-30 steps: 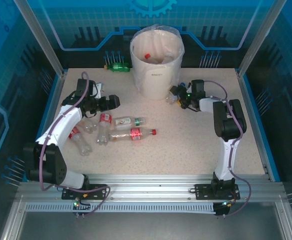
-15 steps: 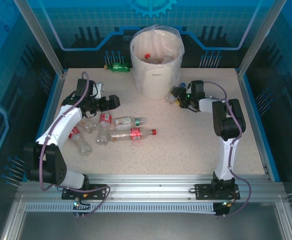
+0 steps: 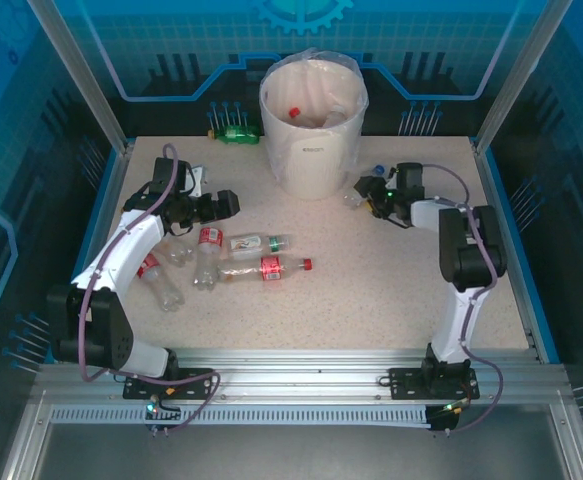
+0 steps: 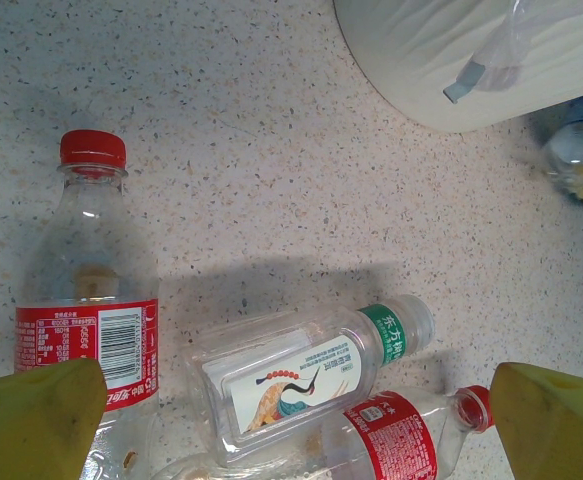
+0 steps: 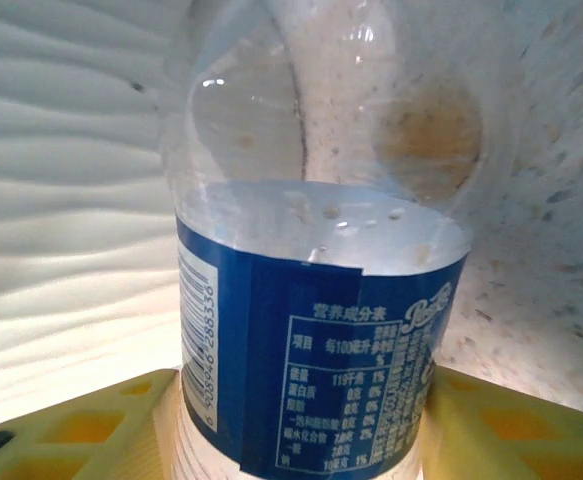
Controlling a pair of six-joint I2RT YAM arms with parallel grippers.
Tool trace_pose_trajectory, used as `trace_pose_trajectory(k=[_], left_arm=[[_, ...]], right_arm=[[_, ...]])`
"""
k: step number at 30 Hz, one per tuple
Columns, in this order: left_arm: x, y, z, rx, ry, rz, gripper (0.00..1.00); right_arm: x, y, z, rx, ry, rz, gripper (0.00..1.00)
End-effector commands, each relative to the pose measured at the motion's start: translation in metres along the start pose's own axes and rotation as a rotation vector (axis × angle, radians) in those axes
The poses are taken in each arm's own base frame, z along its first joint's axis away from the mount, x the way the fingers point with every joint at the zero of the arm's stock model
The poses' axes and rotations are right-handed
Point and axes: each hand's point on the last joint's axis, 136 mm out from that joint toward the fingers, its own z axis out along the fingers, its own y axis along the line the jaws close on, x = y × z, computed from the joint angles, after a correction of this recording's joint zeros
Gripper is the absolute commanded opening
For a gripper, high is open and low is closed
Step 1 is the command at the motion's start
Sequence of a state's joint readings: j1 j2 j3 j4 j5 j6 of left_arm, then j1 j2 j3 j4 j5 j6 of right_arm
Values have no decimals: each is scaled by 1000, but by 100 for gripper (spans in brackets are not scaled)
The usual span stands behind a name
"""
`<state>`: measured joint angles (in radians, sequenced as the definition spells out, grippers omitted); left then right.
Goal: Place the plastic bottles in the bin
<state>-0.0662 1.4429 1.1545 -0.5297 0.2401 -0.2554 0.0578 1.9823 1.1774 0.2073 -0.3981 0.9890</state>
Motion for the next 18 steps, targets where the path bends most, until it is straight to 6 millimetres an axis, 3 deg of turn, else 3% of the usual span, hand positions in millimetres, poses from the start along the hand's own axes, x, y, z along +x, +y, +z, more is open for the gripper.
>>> trace_pose_trajectory(k=[1, 3, 10, 14, 18], left_arm=[[5, 6, 0, -18, 17, 6, 99], [4, 5, -1, -15, 15, 5, 99], [6, 4, 3, -3, 27, -5, 99], [6, 4, 3, -1, 28, -6, 99], [7, 4, 4, -2, 31, -10, 99]], right_arm=[[-17, 22, -43, -8, -57, -125, 58], [-22, 24, -64, 36, -77, -186, 58], [-43, 77, -147, 145, -205, -466, 59], [-56, 118, -188, 176, -294, -601, 55], [-60, 164, -213, 160, -354, -714, 52]])
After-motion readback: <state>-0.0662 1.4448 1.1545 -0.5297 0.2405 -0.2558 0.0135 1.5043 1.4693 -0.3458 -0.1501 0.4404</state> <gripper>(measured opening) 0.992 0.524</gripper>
